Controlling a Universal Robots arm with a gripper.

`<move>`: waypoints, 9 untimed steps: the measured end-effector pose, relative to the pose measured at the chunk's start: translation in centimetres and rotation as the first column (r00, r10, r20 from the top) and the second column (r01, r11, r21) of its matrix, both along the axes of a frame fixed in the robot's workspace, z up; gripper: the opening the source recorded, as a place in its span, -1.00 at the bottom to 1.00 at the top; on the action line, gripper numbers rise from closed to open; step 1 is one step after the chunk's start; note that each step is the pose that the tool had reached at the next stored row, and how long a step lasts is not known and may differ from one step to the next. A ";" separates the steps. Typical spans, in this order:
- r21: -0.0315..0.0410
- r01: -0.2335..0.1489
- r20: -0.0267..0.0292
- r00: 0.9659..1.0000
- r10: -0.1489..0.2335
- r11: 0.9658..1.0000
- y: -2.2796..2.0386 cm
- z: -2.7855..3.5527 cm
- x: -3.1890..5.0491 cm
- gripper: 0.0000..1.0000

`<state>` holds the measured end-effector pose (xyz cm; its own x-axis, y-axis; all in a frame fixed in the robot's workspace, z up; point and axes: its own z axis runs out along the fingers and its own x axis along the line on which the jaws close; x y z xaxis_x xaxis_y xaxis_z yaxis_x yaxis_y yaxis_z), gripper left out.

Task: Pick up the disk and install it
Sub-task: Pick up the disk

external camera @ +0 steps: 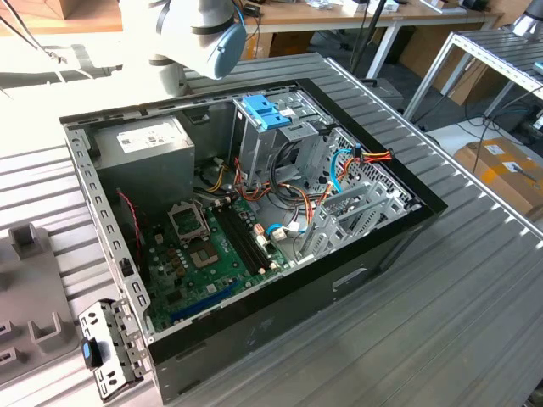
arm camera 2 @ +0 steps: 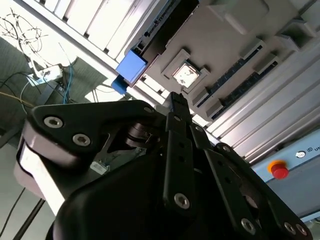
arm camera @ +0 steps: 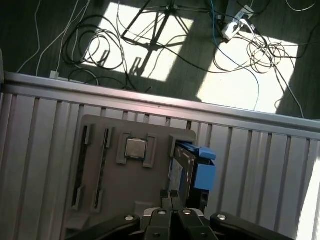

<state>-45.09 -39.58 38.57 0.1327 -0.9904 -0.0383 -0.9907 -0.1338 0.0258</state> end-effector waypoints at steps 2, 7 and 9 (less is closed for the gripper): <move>0.000 0.024 0.000 1.000 -0.024 1.000 0.00 -0.01 0.00 -0.79; -0.001 0.060 0.000 0.998 -0.060 0.998 0.00 -0.02 0.00 -0.79; -0.001 0.071 0.000 0.997 -0.071 0.997 -0.01 -0.03 0.00 -0.79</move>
<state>-45.08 -39.59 38.54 0.0617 -0.9974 -0.0370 -0.9977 -0.0626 0.0259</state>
